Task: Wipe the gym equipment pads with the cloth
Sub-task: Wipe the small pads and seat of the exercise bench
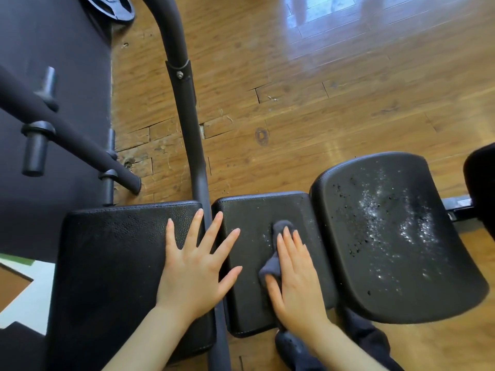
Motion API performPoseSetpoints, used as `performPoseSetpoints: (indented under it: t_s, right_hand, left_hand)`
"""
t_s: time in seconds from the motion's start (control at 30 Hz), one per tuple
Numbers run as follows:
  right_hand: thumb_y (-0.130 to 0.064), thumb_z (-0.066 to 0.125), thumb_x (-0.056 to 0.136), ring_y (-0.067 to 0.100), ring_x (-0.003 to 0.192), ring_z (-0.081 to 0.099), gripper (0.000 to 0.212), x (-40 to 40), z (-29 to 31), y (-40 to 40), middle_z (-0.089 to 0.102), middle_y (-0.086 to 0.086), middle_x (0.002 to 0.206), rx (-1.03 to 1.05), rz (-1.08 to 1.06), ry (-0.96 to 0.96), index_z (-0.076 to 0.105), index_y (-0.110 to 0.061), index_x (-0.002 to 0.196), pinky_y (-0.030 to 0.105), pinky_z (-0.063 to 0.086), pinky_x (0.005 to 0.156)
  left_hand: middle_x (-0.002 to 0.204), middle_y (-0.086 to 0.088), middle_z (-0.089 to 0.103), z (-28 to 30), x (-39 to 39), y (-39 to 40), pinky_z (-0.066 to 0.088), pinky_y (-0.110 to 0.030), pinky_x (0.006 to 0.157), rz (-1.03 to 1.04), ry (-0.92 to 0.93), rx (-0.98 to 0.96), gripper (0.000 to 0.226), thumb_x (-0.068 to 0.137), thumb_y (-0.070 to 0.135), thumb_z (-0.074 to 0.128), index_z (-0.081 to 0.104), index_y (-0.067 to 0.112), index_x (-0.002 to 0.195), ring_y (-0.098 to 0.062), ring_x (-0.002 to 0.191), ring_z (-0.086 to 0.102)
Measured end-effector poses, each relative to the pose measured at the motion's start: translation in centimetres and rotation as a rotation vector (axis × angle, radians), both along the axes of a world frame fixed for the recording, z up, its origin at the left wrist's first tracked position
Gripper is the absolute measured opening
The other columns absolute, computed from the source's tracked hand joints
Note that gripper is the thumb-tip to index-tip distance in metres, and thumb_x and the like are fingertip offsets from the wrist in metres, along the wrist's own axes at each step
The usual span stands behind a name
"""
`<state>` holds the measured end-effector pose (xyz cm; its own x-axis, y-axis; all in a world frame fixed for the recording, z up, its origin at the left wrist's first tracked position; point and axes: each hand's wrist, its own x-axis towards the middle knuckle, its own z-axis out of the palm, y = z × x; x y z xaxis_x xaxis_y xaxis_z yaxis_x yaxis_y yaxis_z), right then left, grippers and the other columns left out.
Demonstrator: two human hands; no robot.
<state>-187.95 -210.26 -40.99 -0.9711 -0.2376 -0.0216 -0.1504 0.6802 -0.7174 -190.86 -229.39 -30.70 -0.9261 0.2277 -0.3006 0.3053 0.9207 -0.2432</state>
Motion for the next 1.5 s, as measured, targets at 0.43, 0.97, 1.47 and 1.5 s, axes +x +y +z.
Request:
performPoseSetpoints:
  t_s: [0.43, 0.97, 1.47, 1.5]
  right_hand:
    - [-0.047, 0.042, 0.092, 0.021, 0.149, 0.004, 0.075, 0.6, 1.4, -2.3, 0.011, 0.008, 0.16, 0.051, 0.053, -0.023, 0.019, -0.006, 0.151, 0.037, 0.005, 0.12]
    - [-0.045, 0.046, 0.09, 0.023, 0.148, 0.011, 0.075, 1.1, -0.6, 1.6, 0.019, 0.009, 0.158, -0.015, -0.021, -0.006, 0.025, -0.003, 0.149, 0.039, 0.012, 0.118]
    - [-0.046, 0.045, 0.089, 0.022, 0.148, 0.01, 0.079, 0.8, -2.1, 4.3, 0.016, 0.007, 0.159, -0.03, -0.079, -0.06, 0.023, -0.001, 0.149, 0.032, 0.01, 0.119]
    - [-0.045, 0.045, 0.089, 0.023, 0.148, 0.011, 0.078, -0.2, -2.4, 4.4, 0.017, 0.009, 0.158, -0.022, -0.063, -0.044, 0.024, 0.0, 0.149, 0.034, 0.012, 0.119]
  left_hand:
    - [0.155, -0.01, 0.032, 0.0, 0.0, -0.1, 0.014, -0.072, 0.107, -0.001, 0.032, -0.003, 0.055, 0.093, 0.051, 0.037, 0.042, 0.032, 0.145, -0.038, 0.144, 0.024]
    - [0.152, -0.011, 0.038, -0.3, 0.2, 0.1, 0.014, -0.072, 0.107, -0.017, 0.088, 0.02, 0.052, 0.093, 0.044, 0.039, 0.048, 0.03, 0.142, -0.039, 0.142, 0.029]
    - [0.153, -0.009, 0.038, -0.5, 0.2, -0.1, 0.015, -0.071, 0.107, -0.014, 0.101, 0.024, 0.051, 0.093, 0.044, 0.04, 0.048, 0.031, 0.142, -0.039, 0.142, 0.029]
    - [0.153, -0.009, 0.038, -0.5, 0.1, -0.1, 0.015, -0.071, 0.108, -0.015, 0.101, 0.023, 0.051, 0.093, 0.044, 0.04, 0.048, 0.031, 0.142, -0.039, 0.142, 0.029]
